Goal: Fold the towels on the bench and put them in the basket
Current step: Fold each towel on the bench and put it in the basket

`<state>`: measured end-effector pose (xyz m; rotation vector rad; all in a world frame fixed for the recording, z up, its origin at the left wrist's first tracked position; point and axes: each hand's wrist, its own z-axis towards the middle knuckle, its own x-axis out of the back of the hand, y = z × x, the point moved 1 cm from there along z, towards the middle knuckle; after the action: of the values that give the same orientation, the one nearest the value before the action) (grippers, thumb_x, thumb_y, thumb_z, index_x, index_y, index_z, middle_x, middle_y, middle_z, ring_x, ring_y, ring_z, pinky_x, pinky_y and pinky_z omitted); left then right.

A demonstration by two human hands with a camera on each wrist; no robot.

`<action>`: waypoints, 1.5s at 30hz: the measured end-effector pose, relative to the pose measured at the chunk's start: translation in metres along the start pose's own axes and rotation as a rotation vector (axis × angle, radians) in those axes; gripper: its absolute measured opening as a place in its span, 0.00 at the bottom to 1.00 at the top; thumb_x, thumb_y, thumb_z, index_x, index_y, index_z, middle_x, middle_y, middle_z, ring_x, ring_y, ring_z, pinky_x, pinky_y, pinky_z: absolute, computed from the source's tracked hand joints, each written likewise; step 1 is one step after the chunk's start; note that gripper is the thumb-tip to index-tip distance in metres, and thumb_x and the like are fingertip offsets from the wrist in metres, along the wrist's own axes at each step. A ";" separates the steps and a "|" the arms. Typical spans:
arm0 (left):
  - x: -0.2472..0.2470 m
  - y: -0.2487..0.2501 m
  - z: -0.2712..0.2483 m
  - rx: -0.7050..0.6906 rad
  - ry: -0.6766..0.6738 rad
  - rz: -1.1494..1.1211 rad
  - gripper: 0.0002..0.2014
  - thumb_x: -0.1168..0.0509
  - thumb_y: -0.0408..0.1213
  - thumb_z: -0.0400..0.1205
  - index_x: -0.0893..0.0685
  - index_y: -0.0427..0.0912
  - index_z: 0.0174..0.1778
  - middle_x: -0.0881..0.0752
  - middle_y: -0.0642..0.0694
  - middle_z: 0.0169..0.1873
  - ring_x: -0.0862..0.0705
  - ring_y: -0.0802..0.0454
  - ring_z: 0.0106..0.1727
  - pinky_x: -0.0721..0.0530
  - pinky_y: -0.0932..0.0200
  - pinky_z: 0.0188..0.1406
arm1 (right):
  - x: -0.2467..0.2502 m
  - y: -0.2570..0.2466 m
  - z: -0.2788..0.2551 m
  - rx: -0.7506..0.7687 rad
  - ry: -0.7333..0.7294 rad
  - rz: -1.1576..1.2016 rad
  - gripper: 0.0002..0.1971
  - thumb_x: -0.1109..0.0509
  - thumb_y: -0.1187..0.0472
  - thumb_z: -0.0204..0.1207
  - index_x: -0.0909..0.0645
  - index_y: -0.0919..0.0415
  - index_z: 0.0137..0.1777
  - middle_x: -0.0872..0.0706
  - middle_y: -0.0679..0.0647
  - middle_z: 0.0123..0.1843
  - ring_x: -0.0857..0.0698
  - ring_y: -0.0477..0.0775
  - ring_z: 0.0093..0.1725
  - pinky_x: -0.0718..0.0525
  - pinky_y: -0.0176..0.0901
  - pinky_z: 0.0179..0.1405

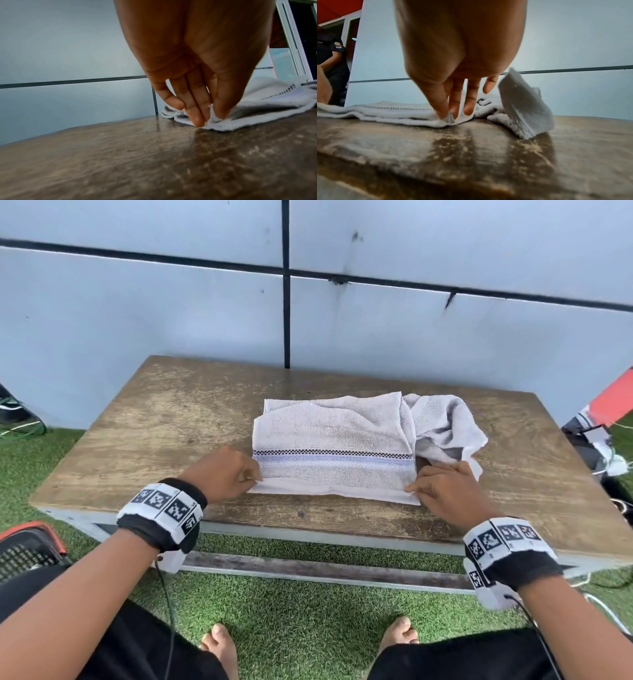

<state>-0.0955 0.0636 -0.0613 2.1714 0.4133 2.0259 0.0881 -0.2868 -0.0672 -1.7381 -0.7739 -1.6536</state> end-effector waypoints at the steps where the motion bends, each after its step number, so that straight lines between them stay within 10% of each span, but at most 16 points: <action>1: 0.002 0.001 0.000 -0.011 0.065 -0.011 0.06 0.32 0.37 0.79 0.12 0.45 0.50 0.10 0.50 0.45 0.14 0.56 0.42 0.14 0.54 0.51 | 0.003 0.000 0.001 -0.006 0.036 -0.010 0.11 0.33 0.54 0.78 0.15 0.42 0.56 0.16 0.38 0.54 0.20 0.49 0.63 0.42 0.45 0.55; 6: 0.008 -0.002 -0.003 -0.155 0.531 0.119 0.02 0.26 0.33 0.73 0.10 0.42 0.40 0.10 0.48 0.37 0.14 0.51 0.37 0.17 0.49 0.50 | 0.014 -0.003 -0.004 0.010 0.535 -0.075 0.11 0.37 0.55 0.75 0.12 0.52 0.47 0.12 0.47 0.44 0.15 0.54 0.44 0.35 0.49 0.49; 11: -0.016 -0.006 -0.011 -0.197 0.320 0.232 0.01 0.27 0.40 0.75 0.11 0.49 0.39 0.13 0.56 0.38 0.14 0.53 0.40 0.20 0.47 0.56 | -0.004 -0.005 -0.011 0.119 0.323 -0.112 0.08 0.20 0.59 0.65 0.11 0.49 0.44 0.13 0.45 0.39 0.14 0.55 0.44 0.34 0.51 0.50; 19: -0.016 -0.004 -0.015 -0.205 0.227 0.208 0.08 0.27 0.36 0.74 0.10 0.50 0.47 0.13 0.57 0.40 0.14 0.56 0.37 0.22 0.49 0.57 | -0.010 -0.003 -0.011 0.081 0.164 -0.005 0.08 0.28 0.55 0.74 0.12 0.48 0.52 0.15 0.43 0.46 0.17 0.56 0.60 0.42 0.41 0.50; 26: -0.017 -0.004 -0.016 -0.092 0.042 0.230 0.23 0.40 0.55 0.73 0.15 0.51 0.60 0.21 0.60 0.47 0.21 0.59 0.46 0.32 0.47 0.69 | -0.008 -0.001 -0.010 0.043 0.002 0.006 0.14 0.34 0.50 0.78 0.18 0.46 0.62 0.20 0.42 0.53 0.26 0.51 0.68 0.33 0.49 0.64; 33: -0.024 -0.001 -0.011 -0.076 0.116 0.174 0.11 0.35 0.36 0.76 0.13 0.45 0.53 0.16 0.51 0.47 0.17 0.52 0.44 0.27 0.45 0.67 | -0.009 -0.003 -0.007 0.020 0.037 0.041 0.13 0.34 0.55 0.77 0.16 0.50 0.60 0.16 0.45 0.54 0.22 0.52 0.63 0.29 0.50 0.63; 45: -0.020 0.009 -0.007 -0.002 0.187 0.124 0.07 0.35 0.37 0.77 0.15 0.44 0.49 0.16 0.50 0.45 0.18 0.51 0.41 0.18 0.51 0.53 | -0.011 -0.002 -0.008 -0.019 0.068 0.030 0.12 0.33 0.57 0.75 0.17 0.51 0.58 0.17 0.47 0.57 0.25 0.55 0.70 0.31 0.52 0.66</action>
<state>-0.1029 0.0489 -0.0771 2.0614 0.3043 2.3043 0.0808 -0.2915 -0.0775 -1.6891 -0.6998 -1.6955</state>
